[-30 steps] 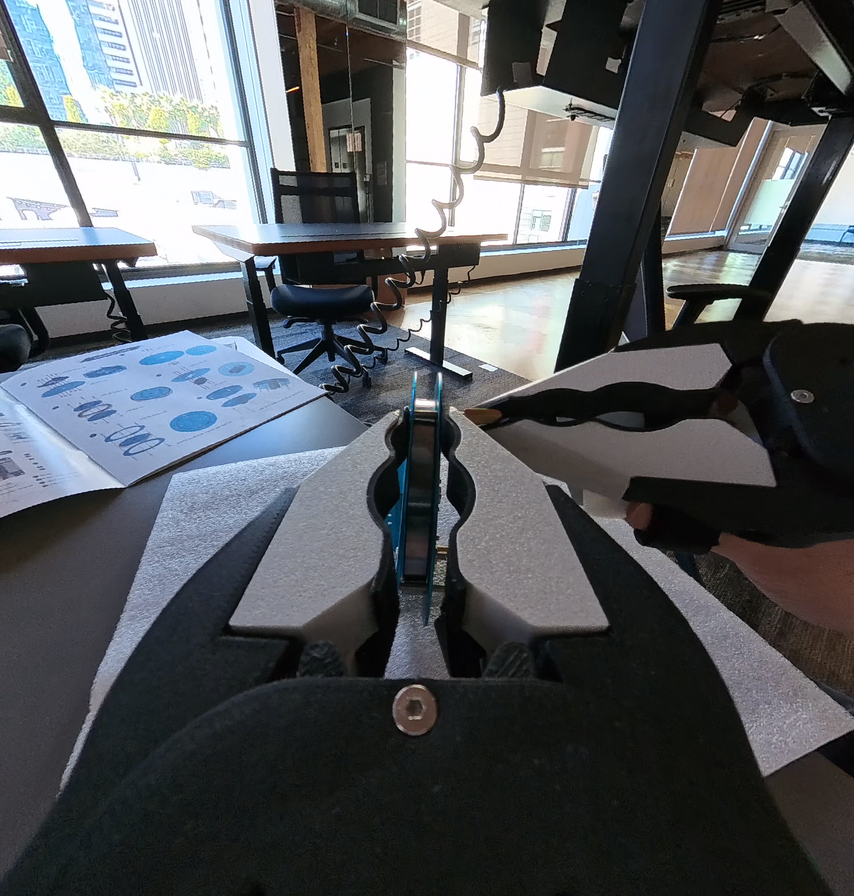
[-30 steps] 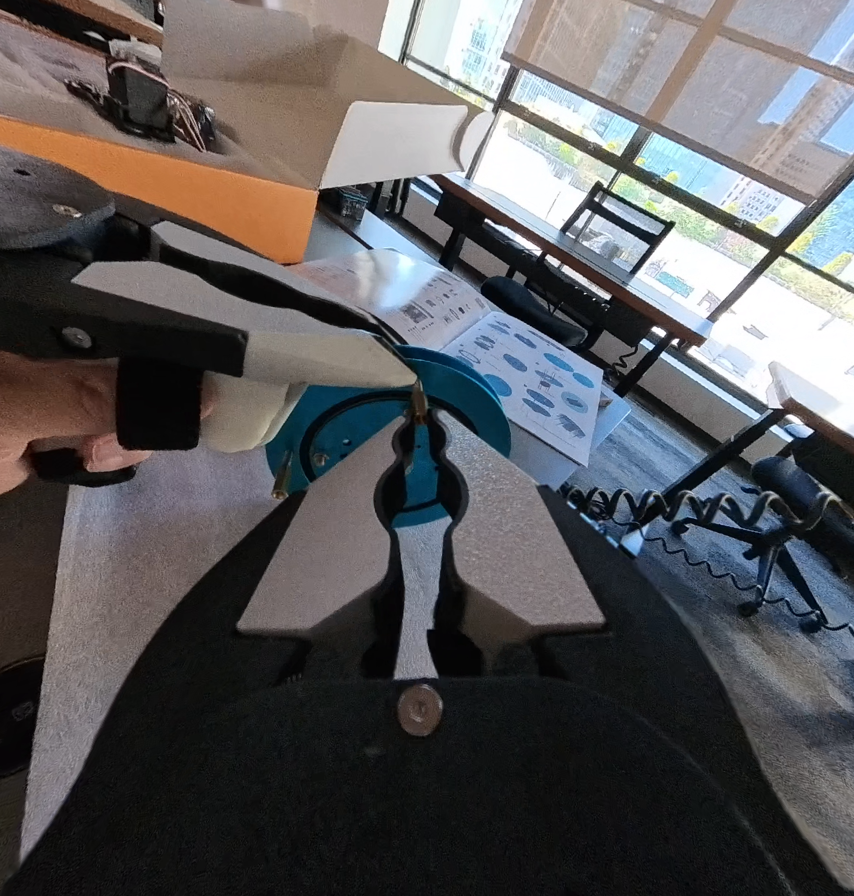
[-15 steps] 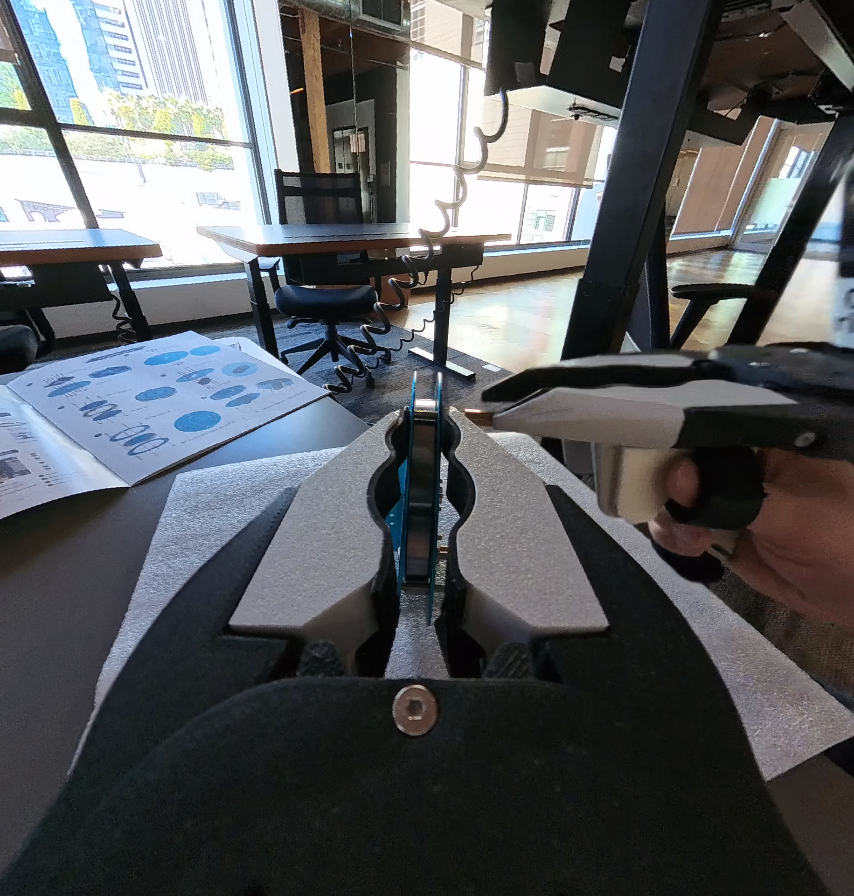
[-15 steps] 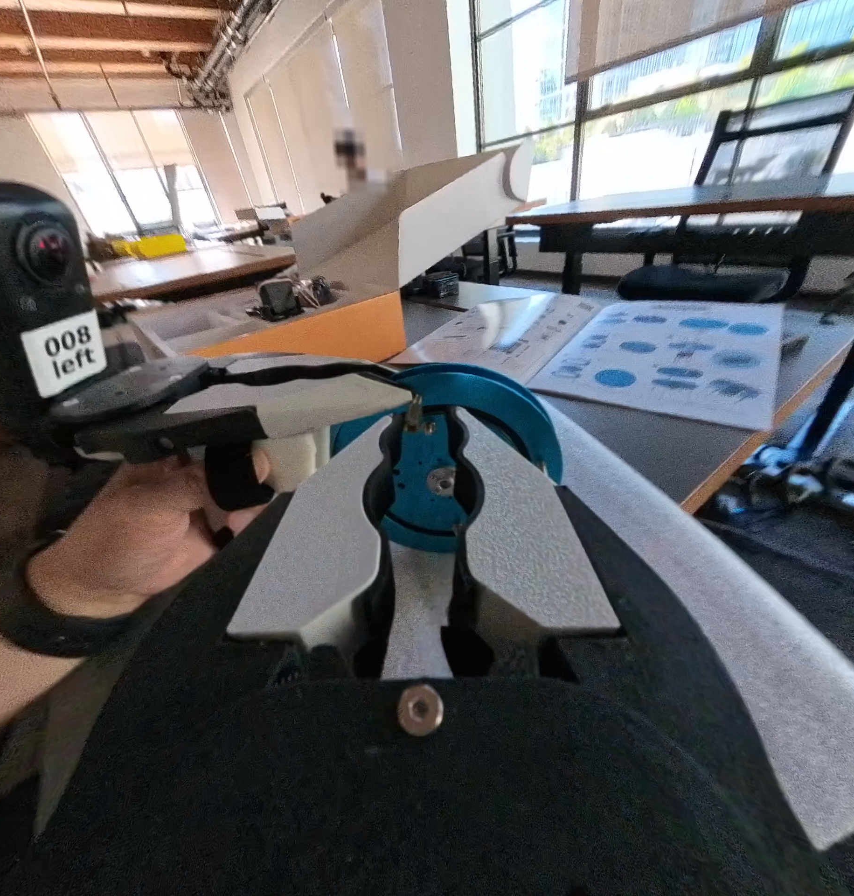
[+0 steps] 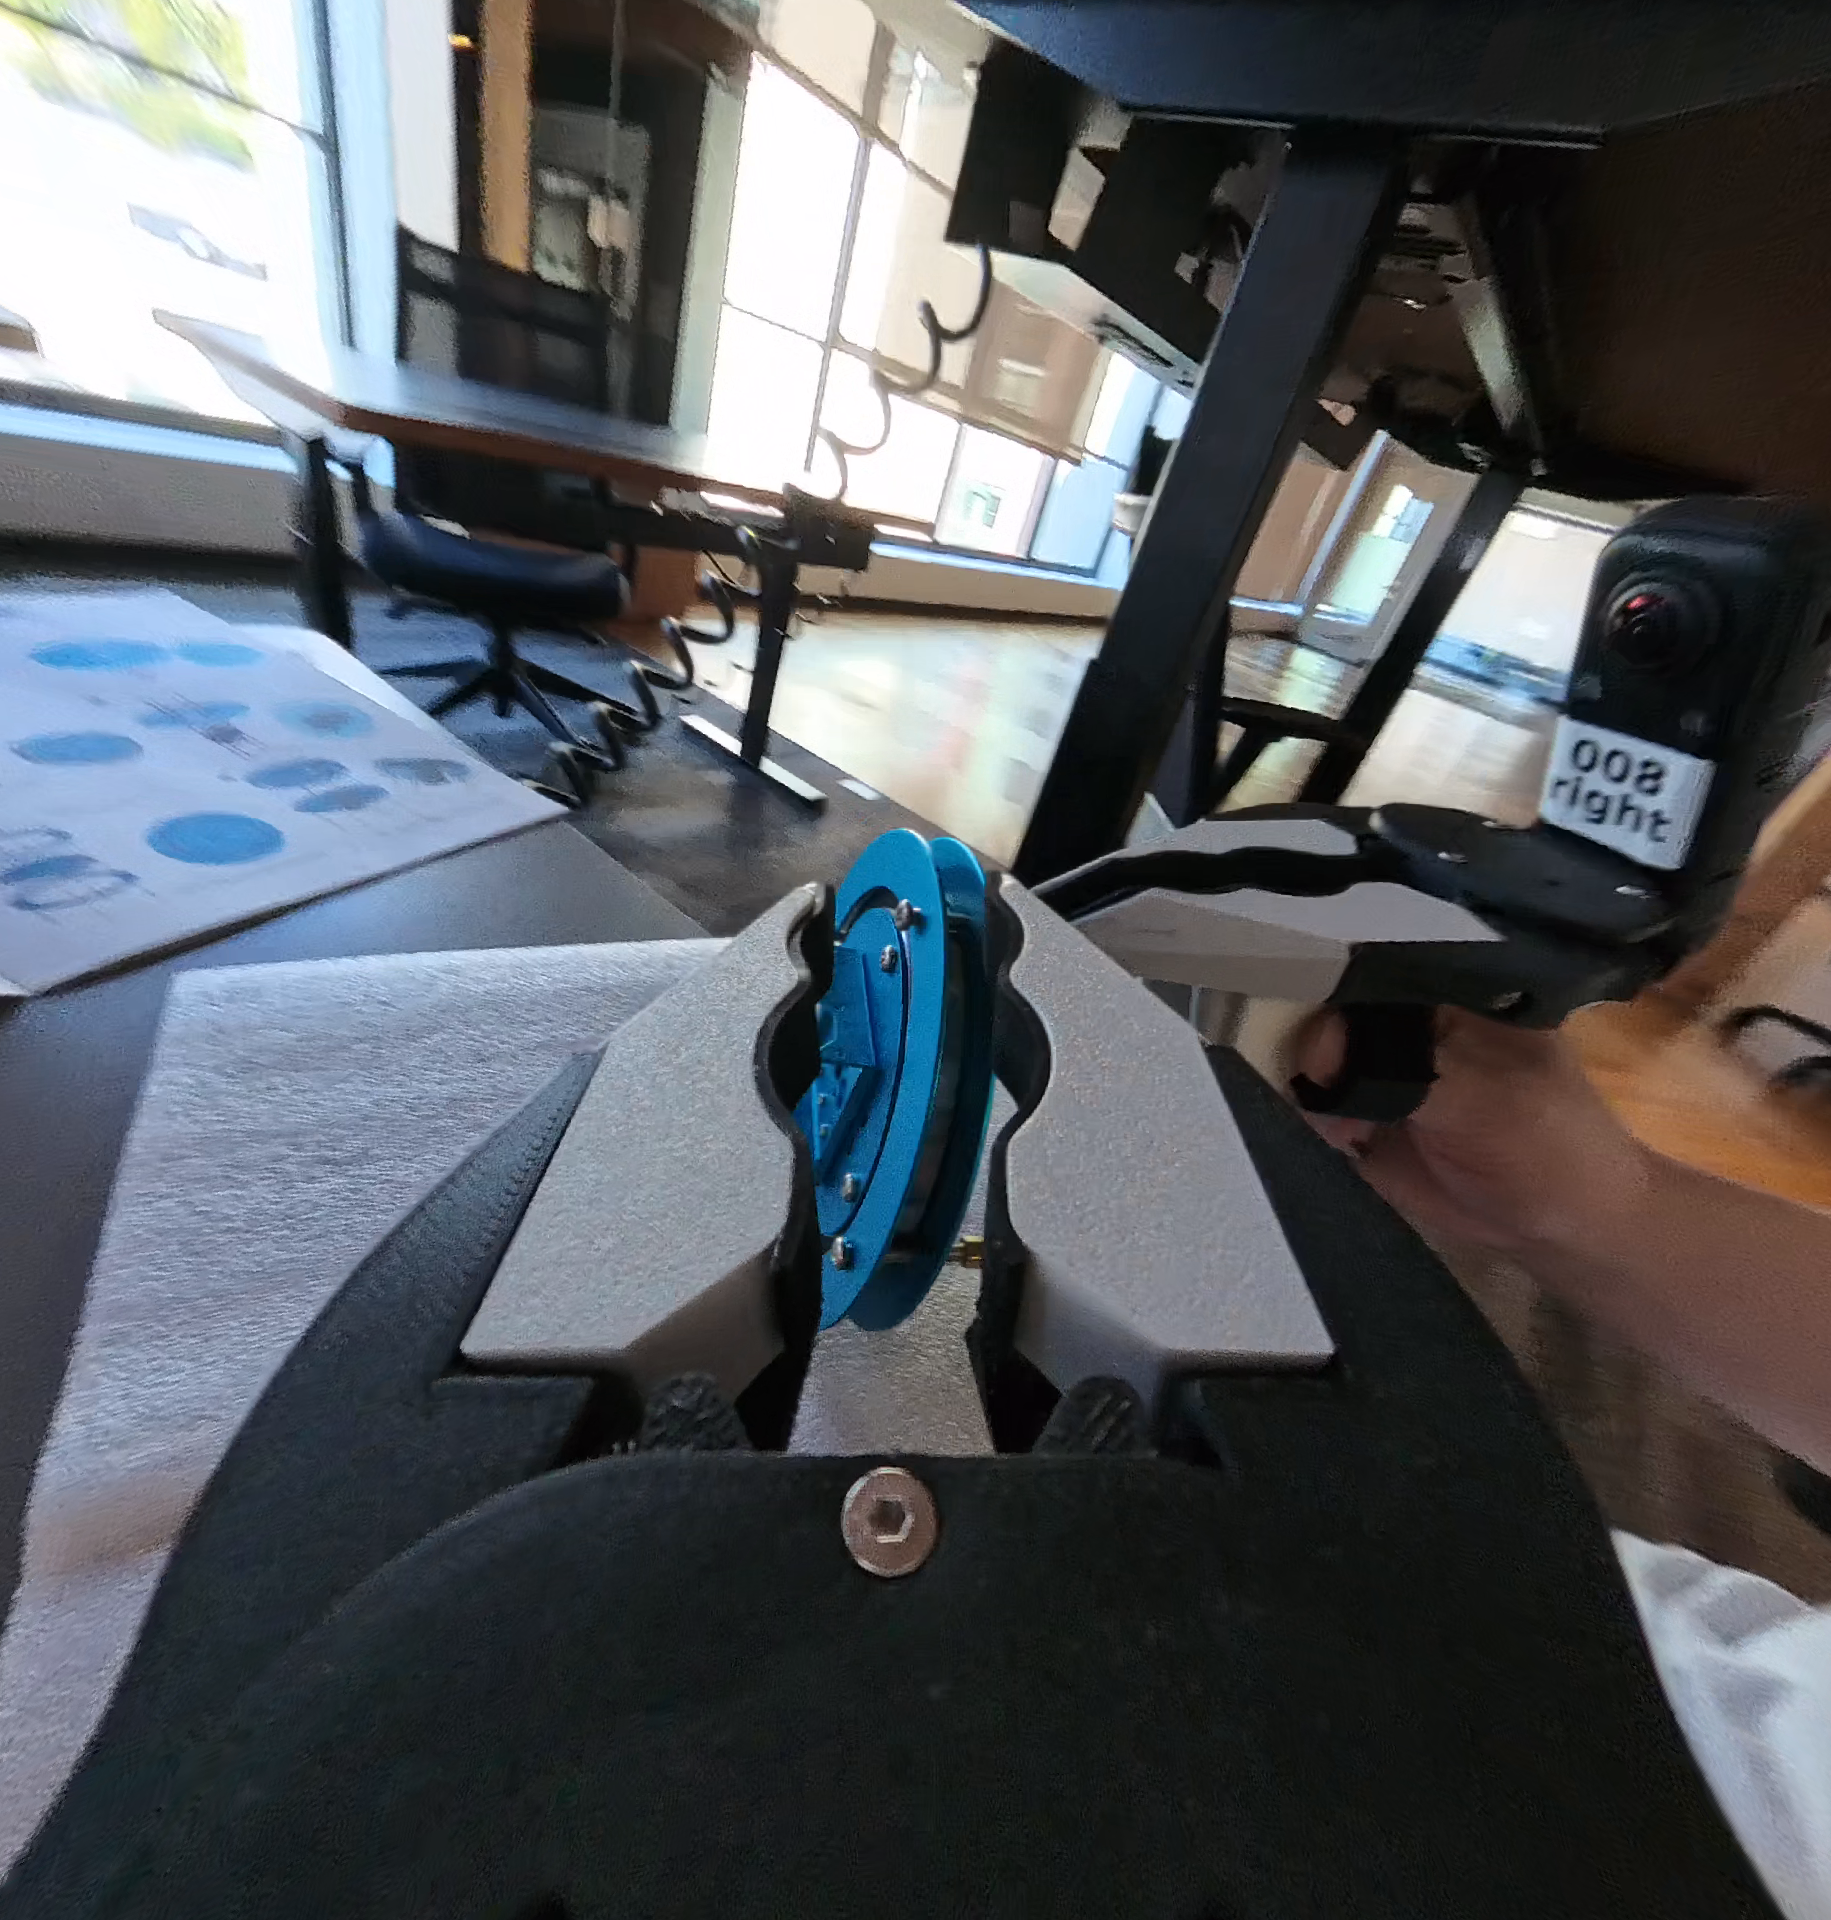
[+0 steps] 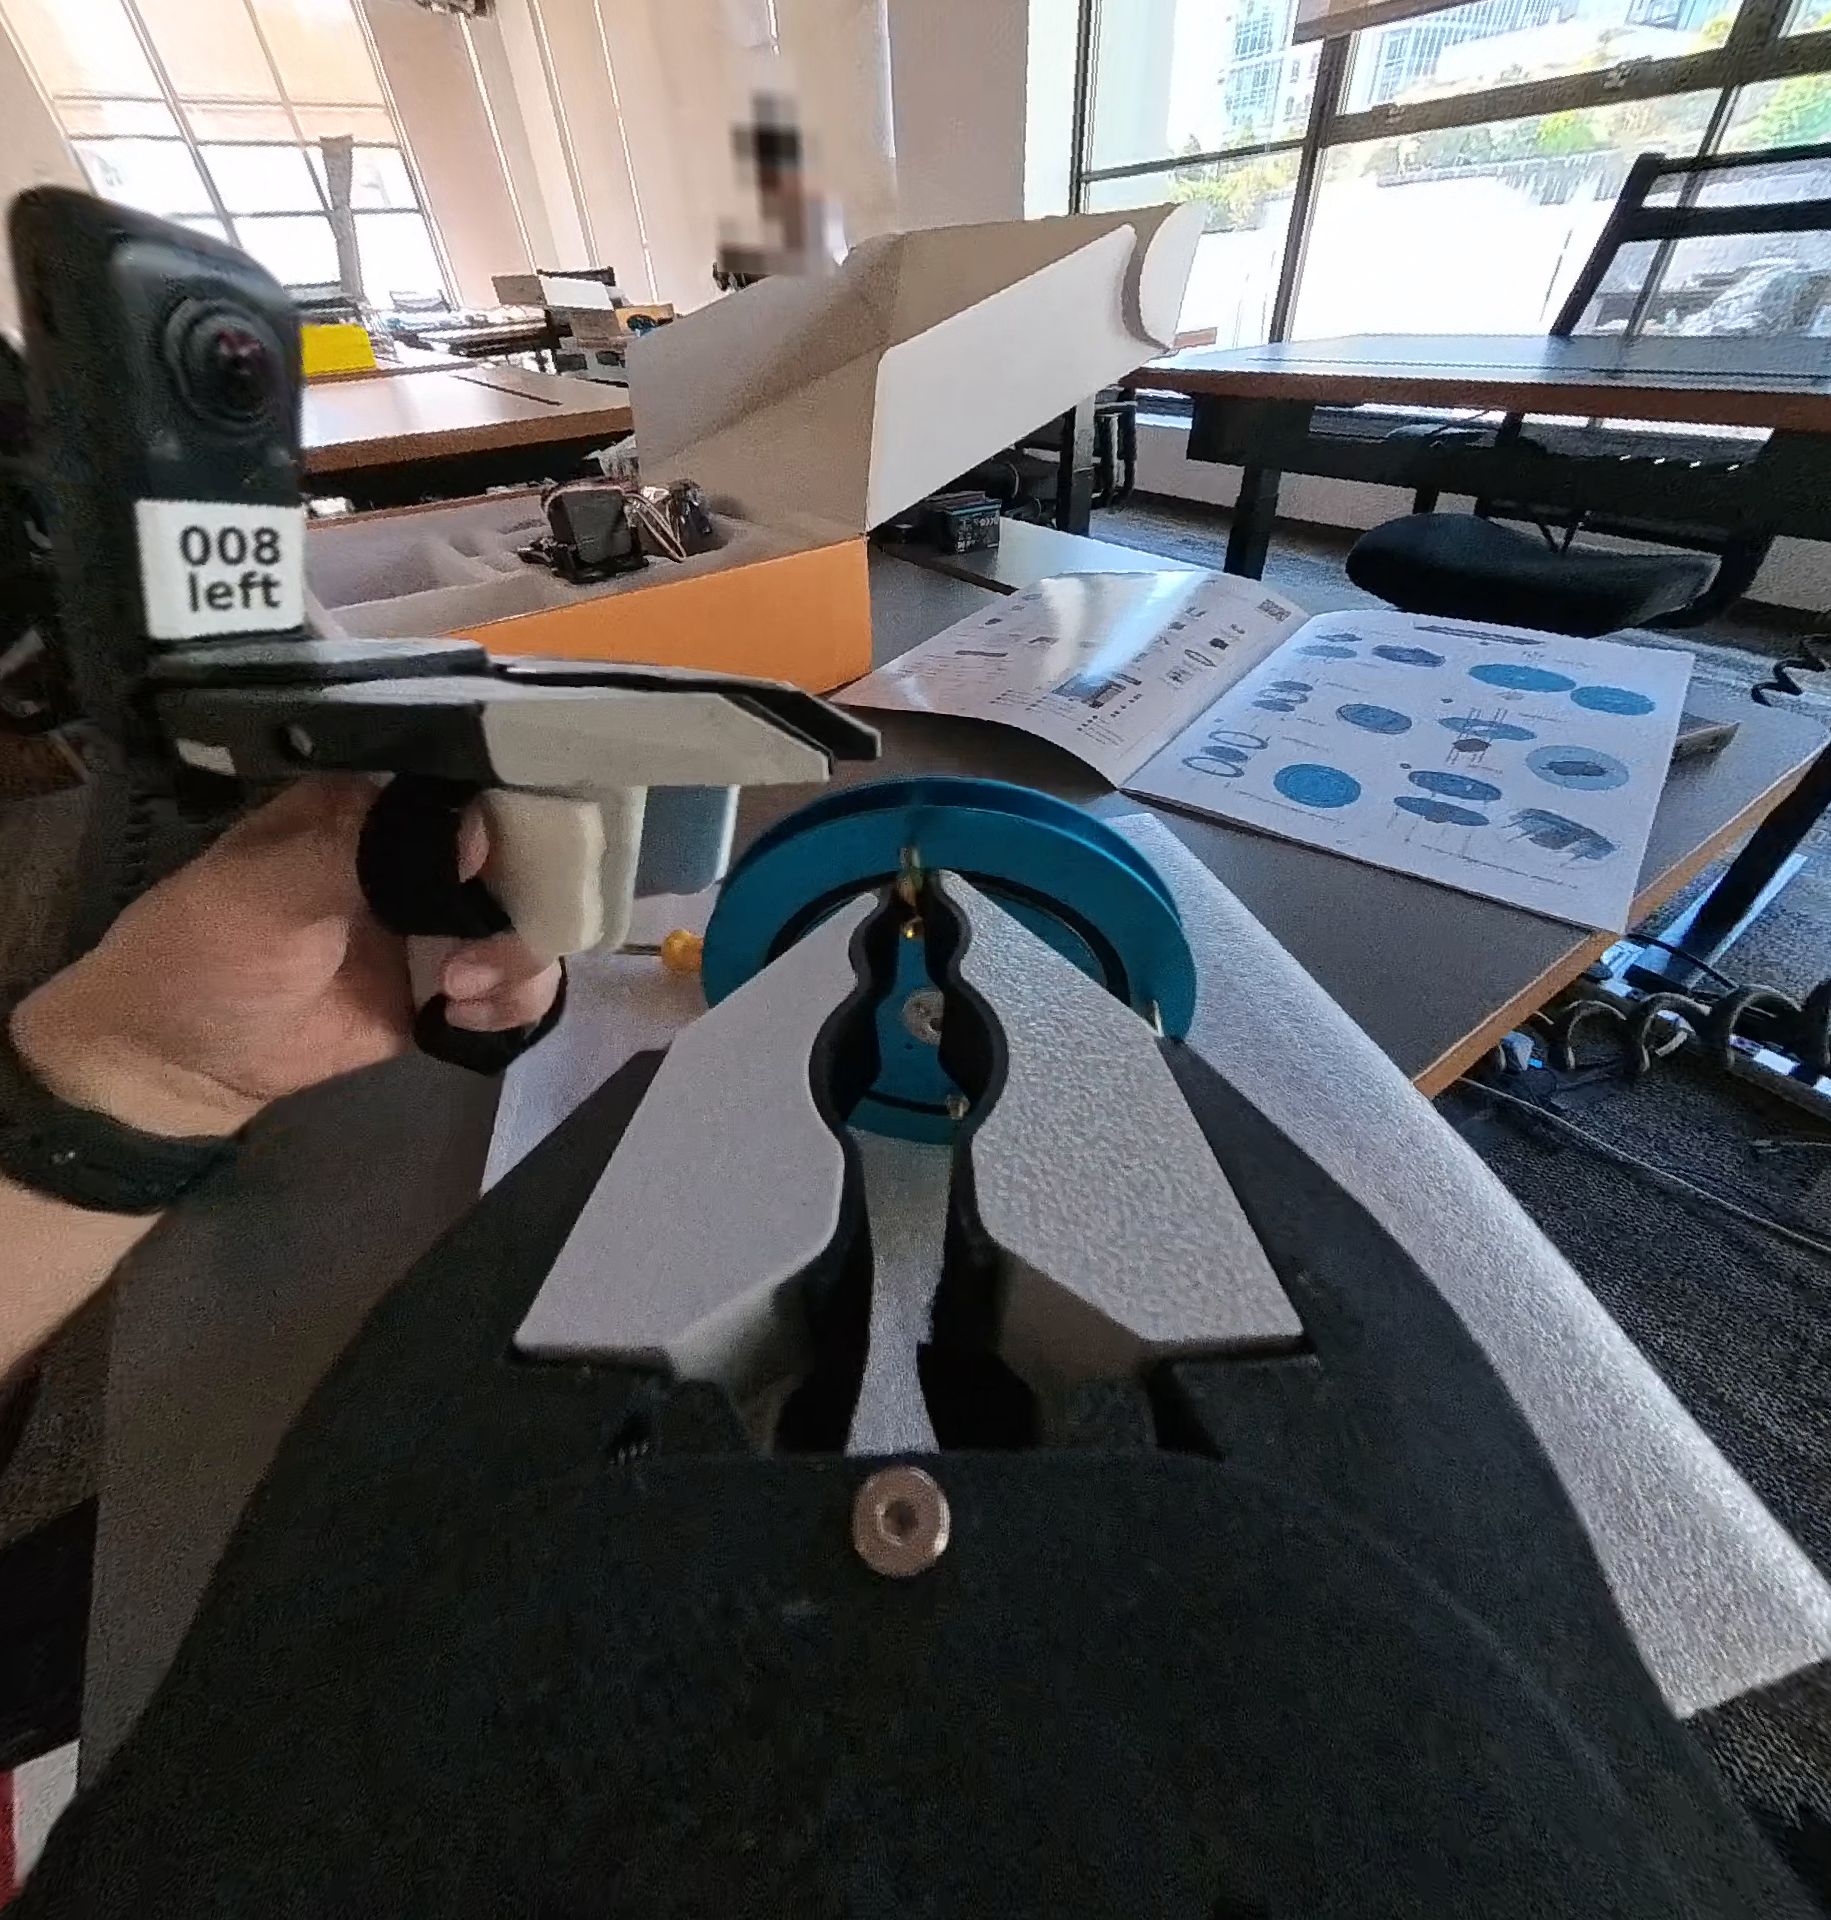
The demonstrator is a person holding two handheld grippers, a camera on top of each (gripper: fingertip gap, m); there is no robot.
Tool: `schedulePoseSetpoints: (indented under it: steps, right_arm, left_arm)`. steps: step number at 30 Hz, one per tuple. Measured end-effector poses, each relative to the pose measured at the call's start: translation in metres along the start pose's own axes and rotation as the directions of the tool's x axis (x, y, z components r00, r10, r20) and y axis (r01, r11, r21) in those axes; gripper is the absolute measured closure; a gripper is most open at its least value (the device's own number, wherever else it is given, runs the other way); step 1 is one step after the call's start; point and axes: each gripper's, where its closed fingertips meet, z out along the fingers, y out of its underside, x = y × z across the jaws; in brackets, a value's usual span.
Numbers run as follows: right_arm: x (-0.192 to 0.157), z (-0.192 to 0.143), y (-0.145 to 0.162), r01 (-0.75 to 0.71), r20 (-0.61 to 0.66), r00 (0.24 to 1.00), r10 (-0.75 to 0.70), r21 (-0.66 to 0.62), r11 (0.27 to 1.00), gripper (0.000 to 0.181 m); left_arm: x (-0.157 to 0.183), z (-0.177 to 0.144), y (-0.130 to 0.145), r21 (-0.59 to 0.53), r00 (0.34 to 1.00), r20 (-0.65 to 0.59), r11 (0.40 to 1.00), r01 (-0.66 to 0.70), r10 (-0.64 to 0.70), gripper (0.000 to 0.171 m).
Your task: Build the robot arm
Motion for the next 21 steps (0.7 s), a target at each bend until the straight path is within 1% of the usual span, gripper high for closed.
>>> schedulePoseSetpoints:
  steps: [2, 3, 5, 6, 7, 8, 10, 14, 16, 18, 20, 21]
  right_arm:
    - [0.0, 0.002, 0.0, 0.026, 0.0, 1.0, -0.026, -0.009, 1.0, 0.179]
    - [0.0, 0.002, -0.001, 0.04, -0.007, 0.999, -0.04, -0.01, 0.999, 0.179]
    - [0.001, 0.001, -0.001, 0.052, -0.016, 0.999, -0.052, -0.013, 0.999, 0.179]
    - [0.001, 0.0, -0.001, 0.046, -0.014, 0.999, -0.046, -0.012, 0.999, 0.179]
    - [0.0, 0.0, -0.001, 0.035, -0.009, 0.999, -0.035, -0.011, 0.999, 0.179]
    - [0.0, -0.001, -0.001, 0.023, -0.003, 1.0, -0.023, -0.011, 1.0, 0.179]
    - [-0.002, -0.002, -0.001, 0.019, 0.011, 1.0, -0.018, -0.018, 1.0, 0.181]
    - [-0.001, -0.002, -0.002, 0.013, 0.001, 1.0, -0.013, -0.001, 1.0, 0.181]
    - [-0.001, -0.001, -0.002, 0.019, 0.0, 1.0, -0.019, 0.009, 1.0, 0.181]
    - [0.001, 0.001, -0.002, 0.03, -0.01, 1.0, -0.03, 0.006, 1.0, 0.181]
    - [0.002, 0.005, -0.001, 0.032, -0.005, 0.999, -0.032, -0.009, 0.999, 0.181]
    - [0.002, 0.006, -0.001, 0.027, 0.003, 1.0, -0.027, -0.005, 1.0, 0.181]
  left_arm:
    - [0.005, 0.001, -0.005, -0.016, 0.997, -0.068, 0.999, 0.041, -0.042, 0.147]
    - [0.005, 0.001, -0.007, -0.024, 0.997, -0.069, 0.999, 0.028, -0.029, 0.153]
    - [-0.001, 0.002, -0.01, -0.041, 0.999, -0.025, 0.998, -0.042, 0.041, 0.164]
    - [-0.001, 0.002, -0.009, -0.059, 0.997, -0.022, 0.996, -0.072, 0.071, 0.164]
    - [-0.001, 0.003, -0.007, -0.078, 0.996, -0.024, 0.993, -0.086, 0.084, 0.161]
    - [-0.001, 0.004, -0.005, -0.093, 0.996, -0.027, 0.992, -0.091, 0.089, 0.158]
    - [-0.002, 0.007, -0.001, -0.124, 0.995, -0.034, 0.987, -0.102, 0.098, 0.156]
    - [0.001, 0.013, 0.014, -0.212, 0.989, -0.059, 0.966, -0.146, 0.136, 0.16]
    - [0.001, 0.012, 0.014, -0.209, 0.987, -0.039, 0.965, -0.159, 0.154, 0.162]
    - [0.002, 0.01, 0.013, -0.194, 0.99, -0.03, 0.971, -0.142, 0.139, 0.165]
    - [-0.002, 0.003, 0.007, -0.144, 0.992, 0.001, 0.982, -0.123, 0.124, 0.16]
    - [-0.002, -0.001, 0.002, -0.107, 0.995, -0.006, 0.99, -0.095, 0.095, 0.158]
